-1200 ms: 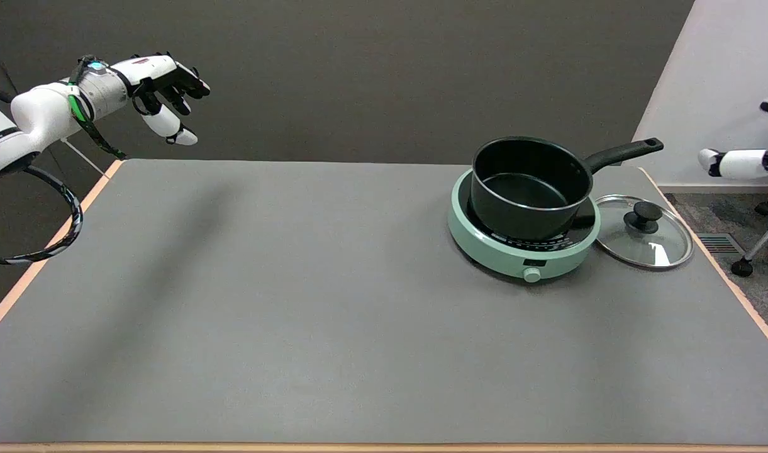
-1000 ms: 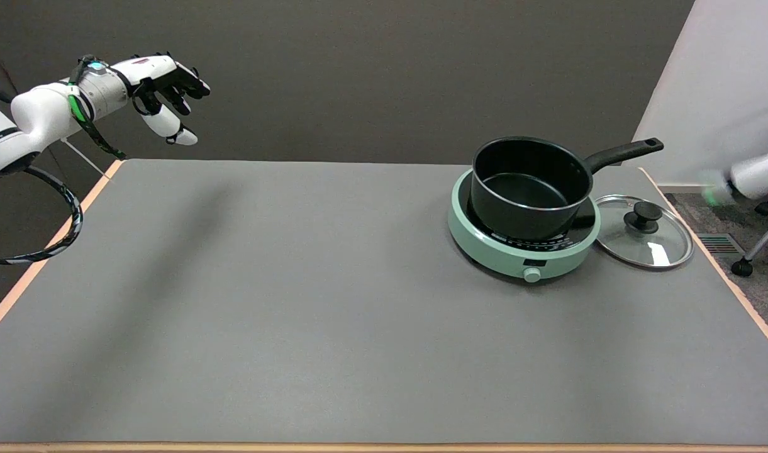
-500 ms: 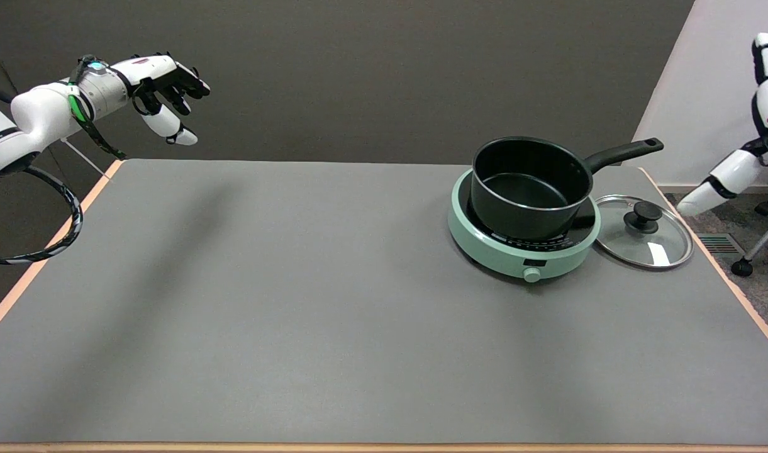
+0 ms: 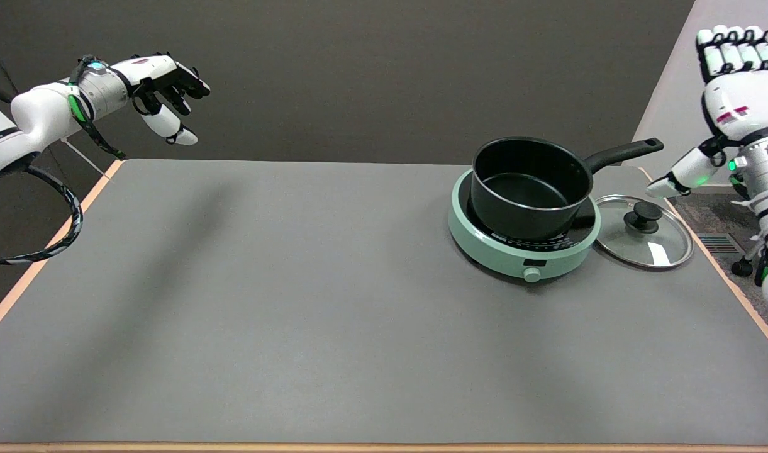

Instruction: Pick up the pot.

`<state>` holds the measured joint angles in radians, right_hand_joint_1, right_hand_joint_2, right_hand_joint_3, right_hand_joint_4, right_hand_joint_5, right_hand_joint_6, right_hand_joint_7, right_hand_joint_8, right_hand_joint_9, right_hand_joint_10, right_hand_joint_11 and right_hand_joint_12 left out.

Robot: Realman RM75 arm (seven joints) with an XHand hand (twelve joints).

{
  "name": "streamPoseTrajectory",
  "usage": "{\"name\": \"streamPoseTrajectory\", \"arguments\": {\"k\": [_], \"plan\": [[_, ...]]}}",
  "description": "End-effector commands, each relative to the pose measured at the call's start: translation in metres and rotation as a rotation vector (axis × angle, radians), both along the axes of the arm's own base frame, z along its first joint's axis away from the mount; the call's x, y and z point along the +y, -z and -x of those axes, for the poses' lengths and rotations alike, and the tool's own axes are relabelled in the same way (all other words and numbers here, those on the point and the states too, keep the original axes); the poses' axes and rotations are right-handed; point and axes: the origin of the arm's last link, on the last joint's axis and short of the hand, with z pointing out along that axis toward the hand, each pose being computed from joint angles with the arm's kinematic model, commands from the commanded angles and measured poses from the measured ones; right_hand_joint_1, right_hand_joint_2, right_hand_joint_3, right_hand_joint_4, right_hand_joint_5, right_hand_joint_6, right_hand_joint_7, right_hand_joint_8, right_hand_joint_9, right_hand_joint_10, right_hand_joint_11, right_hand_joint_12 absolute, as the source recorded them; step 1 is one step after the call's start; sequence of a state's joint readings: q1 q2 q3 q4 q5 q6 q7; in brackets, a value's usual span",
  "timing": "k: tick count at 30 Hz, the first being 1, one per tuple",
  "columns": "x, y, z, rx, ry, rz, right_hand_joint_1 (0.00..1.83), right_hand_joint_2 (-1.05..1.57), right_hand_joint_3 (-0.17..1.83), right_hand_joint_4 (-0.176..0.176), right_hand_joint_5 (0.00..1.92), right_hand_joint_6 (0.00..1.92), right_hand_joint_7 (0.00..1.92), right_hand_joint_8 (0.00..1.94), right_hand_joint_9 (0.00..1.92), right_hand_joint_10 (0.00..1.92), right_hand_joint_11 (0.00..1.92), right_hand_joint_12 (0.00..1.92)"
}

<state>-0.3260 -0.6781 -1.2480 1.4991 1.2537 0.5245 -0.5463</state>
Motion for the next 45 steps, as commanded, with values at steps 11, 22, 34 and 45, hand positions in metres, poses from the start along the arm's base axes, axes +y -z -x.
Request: {"name": "streamPoseTrajectory", "arguments": {"k": [11,22,34,45], "plan": [[-0.026,-0.010,0.019,-0.101,0.000,-0.226,1.08,-0.30,0.60,-0.066,0.00,0.00,0.00,0.00,0.00,0.00,0.00,0.00],[-0.020,-0.032,0.042,-0.105,0.080,-0.159,1.07,-0.24,0.62,-0.015,0.00,0.00,0.00,0.00,0.00,0.00,0.00,0.00],[-0.028,-0.035,0.020,-0.185,0.006,-0.155,1.07,-0.28,0.60,0.005,0.00,0.00,0.00,0.00,0.00,0.00,0.00,0.00],[-0.030,-0.040,0.017,-0.336,-0.035,-0.136,1.11,-0.41,0.65,0.013,0.00,0.00,0.00,0.00,0.00,0.00,0.00,0.00]]}}
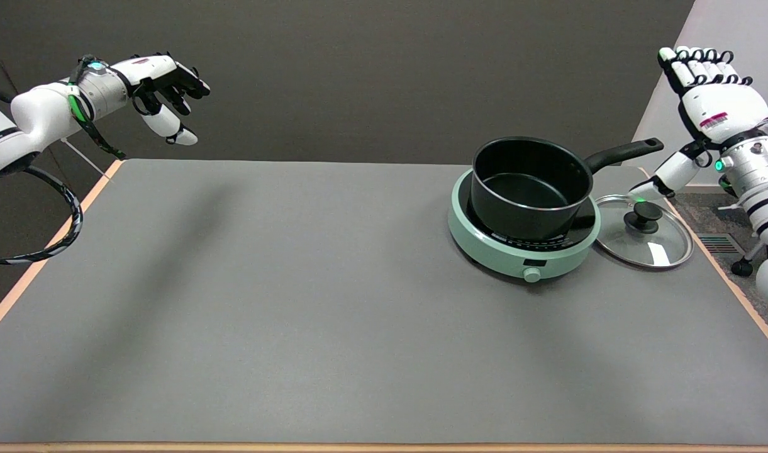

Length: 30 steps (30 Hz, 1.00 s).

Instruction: Pick up the pot.

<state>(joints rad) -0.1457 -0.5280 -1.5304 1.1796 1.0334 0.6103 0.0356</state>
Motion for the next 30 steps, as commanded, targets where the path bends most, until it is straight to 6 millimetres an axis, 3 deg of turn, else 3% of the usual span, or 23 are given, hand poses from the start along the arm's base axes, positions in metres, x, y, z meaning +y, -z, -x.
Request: {"name": "streamPoseTrajectory", "arguments": {"k": [1,13,30], "plan": [[-0.003,-0.012,-0.006,-0.189,-0.034,0.033,1.11,-0.42,0.66,0.014,0.00,0.00,0.00,0.00,0.00,0.00,0.00,0.00],[0.009,-0.019,-0.015,-0.243,-0.101,0.095,1.15,-0.52,0.76,0.032,0.02,0.02,0.02,0.02,0.02,0.02,0.02,0.02],[-0.040,0.022,-0.014,-0.183,-0.026,-0.058,1.17,-0.58,0.79,0.024,0.03,0.03,0.03,0.03,0.03,0.03,0.03,0.03]]}}
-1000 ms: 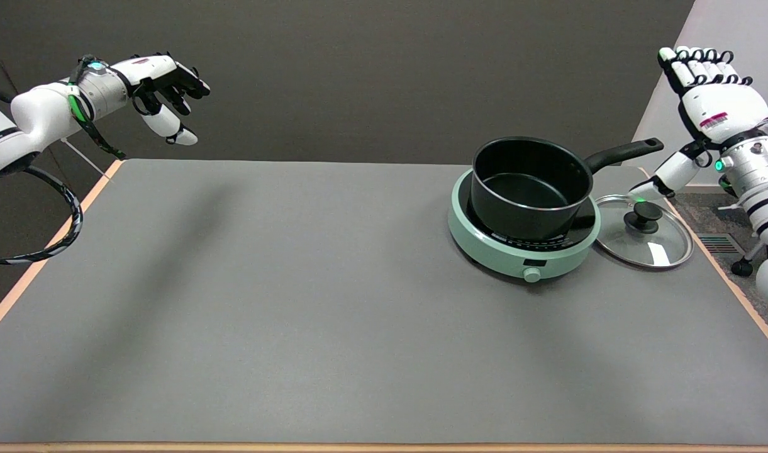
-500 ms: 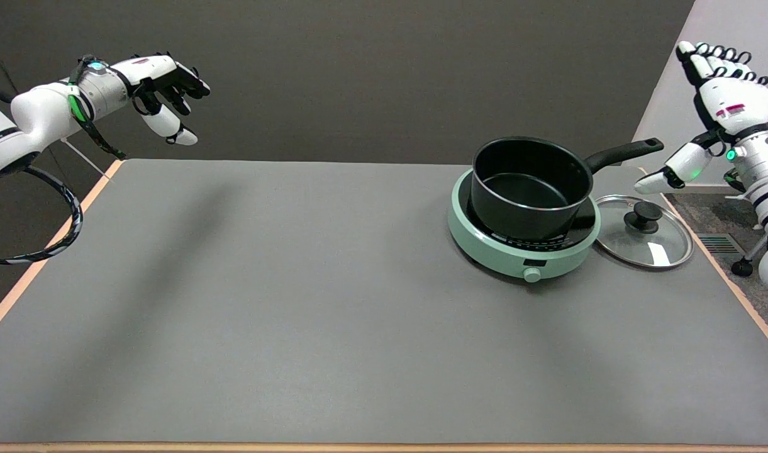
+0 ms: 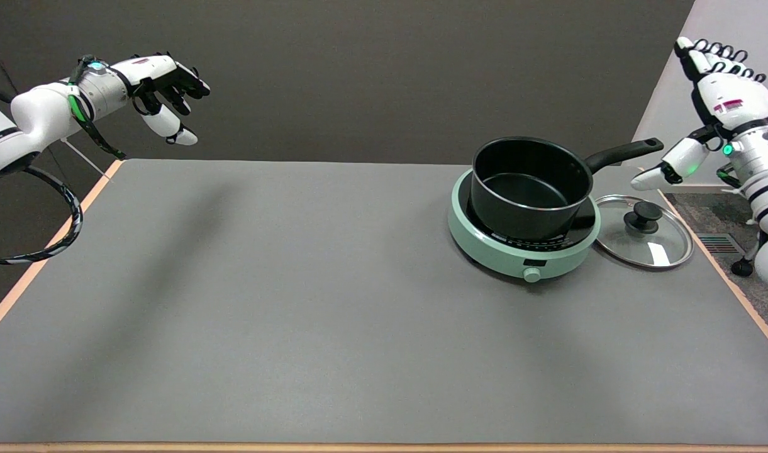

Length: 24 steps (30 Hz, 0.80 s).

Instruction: Pick up the pot.

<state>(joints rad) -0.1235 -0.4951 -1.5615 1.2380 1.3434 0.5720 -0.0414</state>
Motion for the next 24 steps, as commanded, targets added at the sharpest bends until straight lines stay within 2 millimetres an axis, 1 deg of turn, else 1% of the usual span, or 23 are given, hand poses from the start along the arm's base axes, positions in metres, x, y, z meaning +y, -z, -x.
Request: {"name": "streamPoseTrajectory", "arguments": {"k": [1,5,7,9,11,13,16,21,24], "plan": [[-0.037,0.030,-0.004,0.023,0.025,-0.105,1.17,-0.59,0.80,0.023,0.04,0.04,0.04,0.04,0.04,0.04,0.04,0.04],[-0.046,0.040,-0.003,0.035,0.042,-0.139,1.18,-0.62,0.84,0.022,0.05,0.05,0.05,0.05,0.05,0.05,0.05,0.05],[-0.048,0.041,-0.003,0.030,0.044,-0.143,1.18,-0.62,0.84,0.023,0.05,0.05,0.05,0.05,0.05,0.05,0.05,0.05],[-0.045,0.036,-0.002,0.014,0.040,-0.129,1.18,-0.63,0.85,0.023,0.06,0.06,0.06,0.06,0.06,0.06,0.06,0.06],[-0.037,0.028,-0.002,0.004,0.029,-0.102,1.18,-0.64,0.86,0.023,0.06,0.06,0.06,0.06,0.06,0.06,0.06,0.06],[-0.028,0.021,0.003,-0.004,0.044,-0.080,1.18,-0.66,0.88,0.026,0.07,0.07,0.07,0.07,0.07,0.07,0.07,0.07],[-0.019,0.011,-0.001,-0.012,0.030,-0.048,1.19,-0.69,0.90,0.037,0.07,0.07,0.07,0.07,0.07,0.07,0.07,0.07],[-0.016,0.005,0.001,-0.013,0.044,-0.032,1.19,-0.74,0.92,0.051,0.07,0.07,0.07,0.07,0.07,0.07,0.07,0.07],[-0.017,0.008,0.004,0.027,0.074,-0.047,1.20,-0.78,0.95,0.064,0.07,0.07,0.07,0.07,0.07,0.07,0.07,0.07]]}}
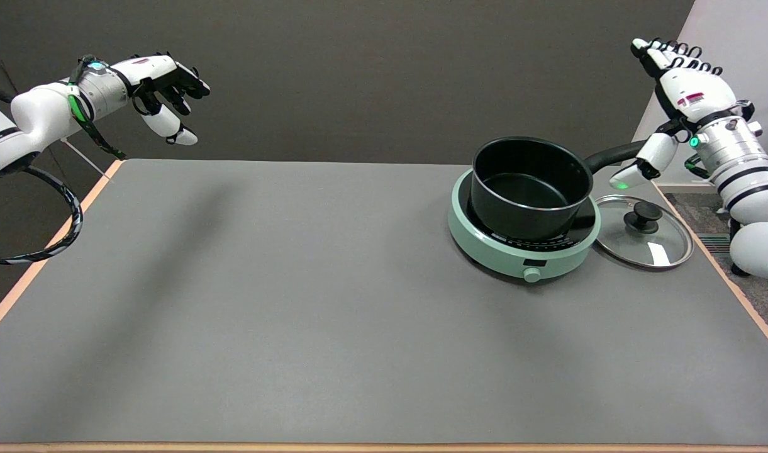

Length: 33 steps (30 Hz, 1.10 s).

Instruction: Pick up the pot.

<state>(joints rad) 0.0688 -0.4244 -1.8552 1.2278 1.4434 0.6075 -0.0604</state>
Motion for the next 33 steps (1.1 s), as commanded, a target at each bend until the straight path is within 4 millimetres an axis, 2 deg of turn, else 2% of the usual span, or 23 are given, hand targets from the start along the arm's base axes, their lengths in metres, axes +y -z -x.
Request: {"name": "streamPoseTrajectory", "arguments": {"k": [1,16,21,29,33], "plan": [[0.011,-0.013,0.006,0.046,0.058,0.027,1.20,-0.79,0.95,0.066,0.07,0.07,0.07,0.07,0.07,0.07,0.07,0.07],[0.008,-0.015,0.027,0.046,0.133,0.004,1.20,-0.82,0.95,0.085,0.09,0.09,0.09,0.09,0.09,0.09,0.09,0.09],[0.006,-0.021,0.038,0.011,0.166,0.012,1.20,-0.79,0.84,0.083,0.10,0.10,0.10,0.10,0.10,0.10,0.10,0.10],[-0.010,-0.025,0.036,0.027,0.175,0.024,1.22,-0.66,0.81,0.075,0.13,0.13,0.13,0.13,0.13,0.13,0.13,0.13],[-0.021,-0.019,0.039,0.020,0.190,0.010,1.22,-0.63,0.80,0.071,0.15,0.15,0.15,0.15,0.15,0.15,0.15,0.15]]}}
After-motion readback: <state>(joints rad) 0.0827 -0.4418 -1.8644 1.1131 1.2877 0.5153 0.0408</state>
